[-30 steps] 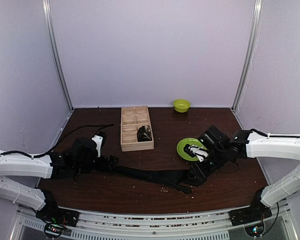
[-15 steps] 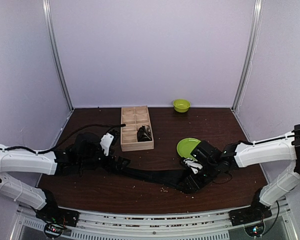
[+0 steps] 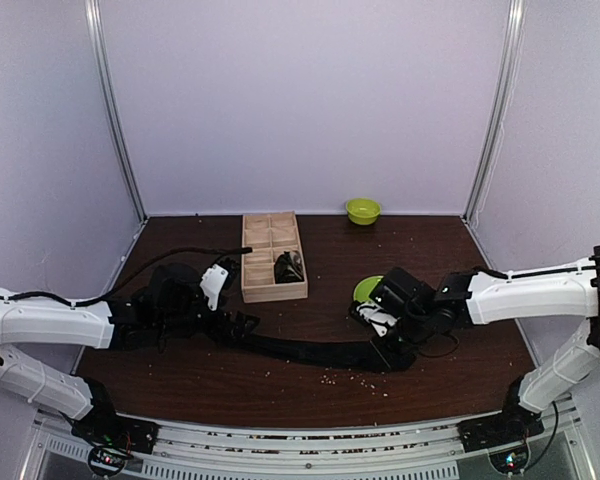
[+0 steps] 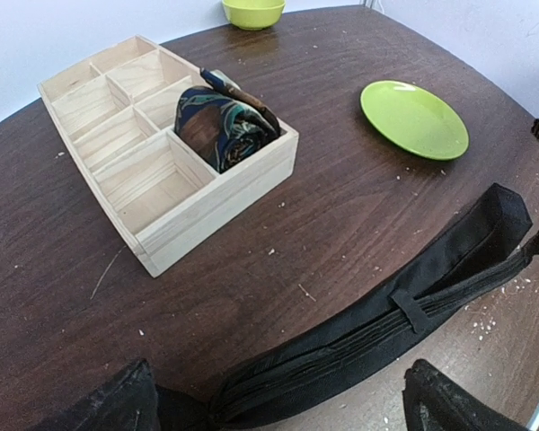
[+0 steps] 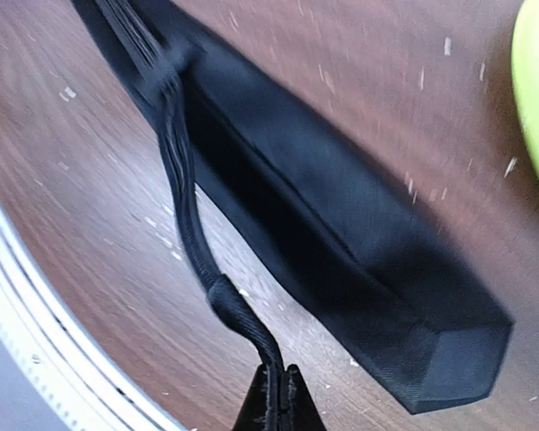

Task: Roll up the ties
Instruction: Adjust the tie at the center of the board.

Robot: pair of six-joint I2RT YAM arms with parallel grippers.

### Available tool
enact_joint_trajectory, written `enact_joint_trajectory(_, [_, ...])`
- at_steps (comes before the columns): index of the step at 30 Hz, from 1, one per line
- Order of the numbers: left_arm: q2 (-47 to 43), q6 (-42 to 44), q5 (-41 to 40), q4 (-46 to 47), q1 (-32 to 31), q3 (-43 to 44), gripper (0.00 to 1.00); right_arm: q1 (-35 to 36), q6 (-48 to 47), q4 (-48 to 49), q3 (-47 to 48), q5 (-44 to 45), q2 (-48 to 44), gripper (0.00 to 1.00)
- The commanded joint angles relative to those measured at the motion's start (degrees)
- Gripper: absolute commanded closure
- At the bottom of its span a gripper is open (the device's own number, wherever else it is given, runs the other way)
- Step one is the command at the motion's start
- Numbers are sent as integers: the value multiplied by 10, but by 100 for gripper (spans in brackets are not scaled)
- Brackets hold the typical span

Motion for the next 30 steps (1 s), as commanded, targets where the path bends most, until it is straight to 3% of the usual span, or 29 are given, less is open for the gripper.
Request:
enact_joint_trajectory(1, [6, 18, -14, -9, 1, 28, 2, -17, -40, -55, 47, 28, 15, 93])
enact_joint_trajectory(6, [10, 14, -36, -29, 1, 36, 2, -31, -54, -93, 58, 105, 60, 67])
enact_joint_trajectory(10, [10, 2, -66, -42, 1, 36, 2, -39, -33, -97, 52, 143, 55, 64])
enact_joint_trajectory(14, [-2, -18, -86, -31, 2, 28, 2, -16, 4, -19, 28, 45, 19, 63])
enact_joint_trajectory(18, [-28, -42, -115, -13, 2, 15, 2, 31, 24, 16, 45, 14, 33, 49])
enact_joint_trajectory(23, [-41, -46, -124, 3, 5, 12, 2, 53, 5, 7, 88, 63, 102, 37])
enact_joint_trajectory(27, [-35, -38, -127, -18, 5, 25, 2, 67, -29, -52, 129, 134, 140, 27])
enact_joint_trajectory(30, [-34, -36, -125, -21, 5, 26, 2, 68, -42, -76, 131, 159, 142, 26])
